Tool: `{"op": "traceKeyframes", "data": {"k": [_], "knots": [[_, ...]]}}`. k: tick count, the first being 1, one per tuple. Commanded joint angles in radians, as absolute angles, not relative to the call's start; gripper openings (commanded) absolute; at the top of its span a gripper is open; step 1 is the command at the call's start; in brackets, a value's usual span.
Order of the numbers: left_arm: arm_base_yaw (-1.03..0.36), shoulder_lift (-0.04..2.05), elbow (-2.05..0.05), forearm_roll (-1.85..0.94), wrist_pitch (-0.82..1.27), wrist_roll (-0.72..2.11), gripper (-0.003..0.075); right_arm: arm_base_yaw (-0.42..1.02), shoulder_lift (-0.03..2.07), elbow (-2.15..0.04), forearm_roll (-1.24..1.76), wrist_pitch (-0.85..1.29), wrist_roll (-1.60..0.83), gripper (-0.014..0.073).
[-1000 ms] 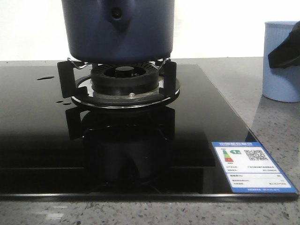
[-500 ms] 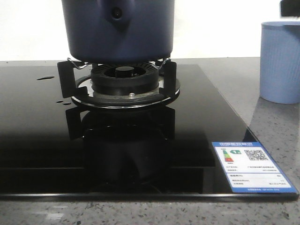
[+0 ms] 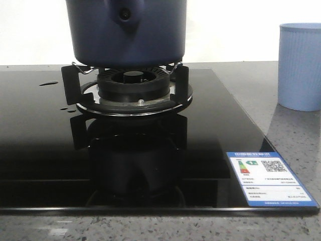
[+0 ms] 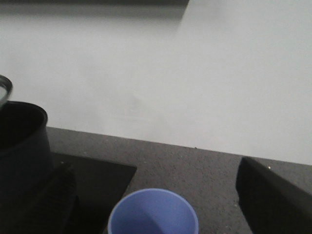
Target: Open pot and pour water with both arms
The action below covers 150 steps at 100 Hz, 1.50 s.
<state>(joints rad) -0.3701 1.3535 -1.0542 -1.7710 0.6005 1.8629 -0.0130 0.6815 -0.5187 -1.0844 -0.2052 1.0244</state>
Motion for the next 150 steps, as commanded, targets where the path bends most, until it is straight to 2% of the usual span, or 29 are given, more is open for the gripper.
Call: {"op": "traceKeyframes", "data": {"k": [1, 10, 17, 36, 150], "knots": [[-0.377, 1.338, -1.095, -1.862, 0.645, 1.852, 0.0306, -0.016, 0.648, -0.546, -1.07, -0.284, 1.037, 0.0599], [-0.377, 1.35, -1.095, -1.862, 0.645, 1.852, 0.0306, -0.016, 0.624, -0.546, -1.07, -0.33, 1.037, 0.0533], [-0.377, 1.357, -1.095, -1.862, 0.643, 1.852, 0.0306, -0.016, 0.611, -0.546, -1.07, -0.361, 1.037, 0.0413], [-0.377, 1.366, -1.095, -1.862, 0.615, 1.852, 0.0306, -0.016, 0.597, -0.546, -1.07, -0.417, 1.037, -0.0074], [-0.377, 1.439, -1.135, -1.862, 0.552, 1.88, 0.0306, -0.016, 0.597, -0.546, -1.081, -0.42, 1.037, -0.0069]]}}
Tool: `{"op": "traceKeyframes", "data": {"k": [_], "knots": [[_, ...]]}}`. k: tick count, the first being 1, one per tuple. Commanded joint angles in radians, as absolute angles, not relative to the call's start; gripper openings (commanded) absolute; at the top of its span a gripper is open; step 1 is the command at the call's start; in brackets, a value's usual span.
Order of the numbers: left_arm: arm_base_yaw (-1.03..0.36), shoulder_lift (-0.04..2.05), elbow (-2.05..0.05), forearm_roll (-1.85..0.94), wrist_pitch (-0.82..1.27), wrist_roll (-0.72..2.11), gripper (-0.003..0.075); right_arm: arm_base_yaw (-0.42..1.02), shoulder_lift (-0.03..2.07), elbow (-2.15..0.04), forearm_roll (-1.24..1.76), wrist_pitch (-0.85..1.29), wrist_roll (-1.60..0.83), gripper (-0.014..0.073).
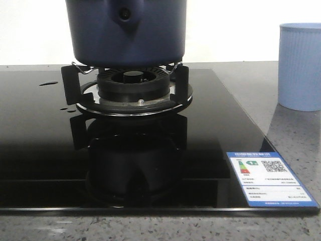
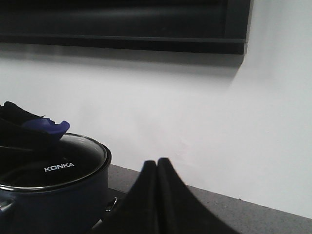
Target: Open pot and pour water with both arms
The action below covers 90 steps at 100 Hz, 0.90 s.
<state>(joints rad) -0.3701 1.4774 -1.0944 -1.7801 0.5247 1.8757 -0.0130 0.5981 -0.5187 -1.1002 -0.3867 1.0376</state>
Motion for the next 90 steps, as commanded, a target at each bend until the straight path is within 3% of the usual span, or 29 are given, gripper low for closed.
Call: {"op": "traceKeyframes", "data": {"k": [1, 90], "knots": [[-0.377, 1.439, -1.135, -1.862, 0.554, 1.88, 0.0306, -0.016, 0.597, -0.546, -1.081, -0.42, 1.037, -0.0069], [-0.377, 1.458, -1.135, -1.862, 0.593, 1.954, 0.0308, -0.016, 0.597, -0.545, -1.081, -0.431, 1.037, -0.0069]]}}
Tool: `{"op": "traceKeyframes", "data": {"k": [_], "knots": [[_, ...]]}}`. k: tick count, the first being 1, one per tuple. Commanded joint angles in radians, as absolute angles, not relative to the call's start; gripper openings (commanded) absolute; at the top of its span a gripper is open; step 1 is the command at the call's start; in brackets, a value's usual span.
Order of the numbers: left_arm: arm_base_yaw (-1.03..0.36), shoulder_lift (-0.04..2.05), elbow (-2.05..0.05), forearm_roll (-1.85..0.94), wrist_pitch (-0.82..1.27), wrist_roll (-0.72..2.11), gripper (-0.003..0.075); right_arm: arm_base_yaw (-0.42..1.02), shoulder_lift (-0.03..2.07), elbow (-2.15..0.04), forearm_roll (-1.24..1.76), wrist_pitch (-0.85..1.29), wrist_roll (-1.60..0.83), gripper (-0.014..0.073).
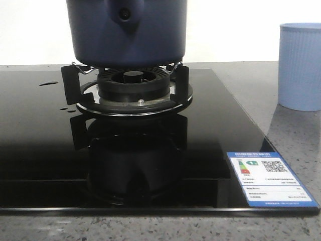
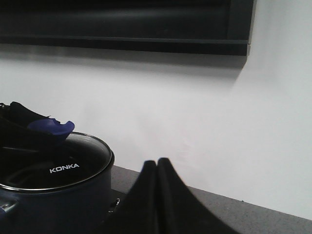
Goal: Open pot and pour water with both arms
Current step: 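Lower the lid onto the pot with the left gripper and release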
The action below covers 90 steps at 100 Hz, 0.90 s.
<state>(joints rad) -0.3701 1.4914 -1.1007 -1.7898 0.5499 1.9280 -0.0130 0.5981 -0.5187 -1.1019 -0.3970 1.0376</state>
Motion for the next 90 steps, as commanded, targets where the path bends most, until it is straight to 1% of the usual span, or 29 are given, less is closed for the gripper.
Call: {"op": "traceKeyframes", "data": {"k": [1, 23, 28, 35, 45, 52, 64, 90], "knots": [[-0.377, 1.458, -1.135, -1.862, 0.591, 1.957, 0.0308, -0.016, 0.597, -0.545, -1.081, -0.431, 1.037, -0.0069], [-0.377, 1.458, -1.135, -1.862, 0.591, 1.986, 0.0308, -0.016, 0.597, -0.545, -1.081, -0.429, 1.037, -0.0069], [-0.377, 1.458, -1.135, -1.862, 0.593, 1.986, 0.032, -0.016, 0.597, -0.545, -1.081, -0.429, 1.037, -0.0069], [-0.377, 1.458, -1.135, -1.862, 0.595, 1.986, 0.038, -0.016, 0.597, -0.545, -1.084, -0.429, 1.037, -0.0069], [-0.377, 1.458, -1.135, -1.862, 0.595, 1.986, 0.0496, -0.016, 0.597, -0.545, -1.086, -0.429, 1.037, -0.0069], [-0.377, 1.458, -1.137, -1.862, 0.607, 1.986, 0.0538, -0.016, 0.597, -0.545, -1.086, -0.428, 1.037, -0.0069], [-0.377, 1.458, -1.163, -1.862, 0.65, 1.982, 0.0541, -0.016, 0.597, -0.544, -1.086, -0.42, 1.037, -0.0069], [-0.377, 1.439, -1.206, -1.862, 0.645, 1.955, 0.0542, -0.016, 0.597, -0.544, -1.087, -0.396, 1.037, -0.0069]]}}
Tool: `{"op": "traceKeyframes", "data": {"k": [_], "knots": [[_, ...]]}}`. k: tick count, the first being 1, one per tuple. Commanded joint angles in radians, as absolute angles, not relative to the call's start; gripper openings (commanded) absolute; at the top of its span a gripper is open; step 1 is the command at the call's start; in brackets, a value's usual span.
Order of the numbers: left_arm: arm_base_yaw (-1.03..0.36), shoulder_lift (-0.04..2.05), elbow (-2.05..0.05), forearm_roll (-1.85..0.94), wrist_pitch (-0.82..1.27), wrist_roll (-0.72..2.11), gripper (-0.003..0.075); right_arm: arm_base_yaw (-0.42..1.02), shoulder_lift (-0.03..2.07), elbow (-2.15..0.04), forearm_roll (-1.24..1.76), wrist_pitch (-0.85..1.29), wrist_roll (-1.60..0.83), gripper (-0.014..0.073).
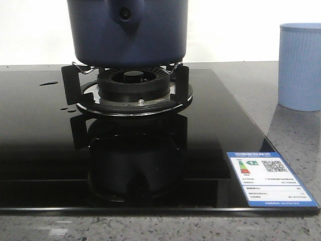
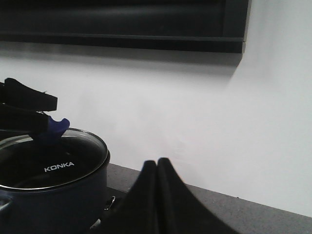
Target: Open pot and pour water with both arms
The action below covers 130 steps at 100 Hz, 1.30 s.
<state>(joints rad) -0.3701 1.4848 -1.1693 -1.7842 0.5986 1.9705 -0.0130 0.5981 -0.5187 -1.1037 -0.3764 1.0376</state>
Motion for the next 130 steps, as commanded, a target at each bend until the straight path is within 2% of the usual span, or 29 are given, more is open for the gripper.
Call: {"op": "traceKeyframes", "data": {"k": [1, 22, 49, 68, 94, 114, 130], "knots": [[-0.377, 1.439, -1.206, -1.862, 0.645, 1.949, 0.0542, -0.016, 0.597, -0.544, -1.087, -0.396, 1.037, -0.0069], [-0.375, 1.383, -1.206, -1.862, 0.638, 1.923, 0.0514, -0.016, 0.597, -0.544, -1.109, -0.347, 1.038, -0.0069], [-0.303, 1.101, -1.139, -1.829, 0.454, 1.791, 0.0285, -0.016, 0.596, -0.544, -1.132, -0.4, 1.038, -0.0069], [-0.276, 0.817, -0.906, -1.778, 0.256, 1.791, 0.0169, -0.016, 0.55, -0.517, -1.277, -0.428, 1.201, -0.0069], [-0.276, 0.461, -0.578, -1.789, 0.09, 1.791, -0.0015, -0.016, 0.395, -0.332, -1.382, -0.445, 1.403, -0.0069], [-0.276, 0.241, -0.443, -1.794, 0.024, 1.791, -0.0019, -0.016, 0.242, -0.24, -1.384, -0.441, 1.503, -0.0069], [-0.276, 0.154, -0.387, -1.8, 0.008, 1.791, -0.0019, -0.016, 0.182, -0.225, -1.384, -0.447, 1.503, -0.0069]]}}
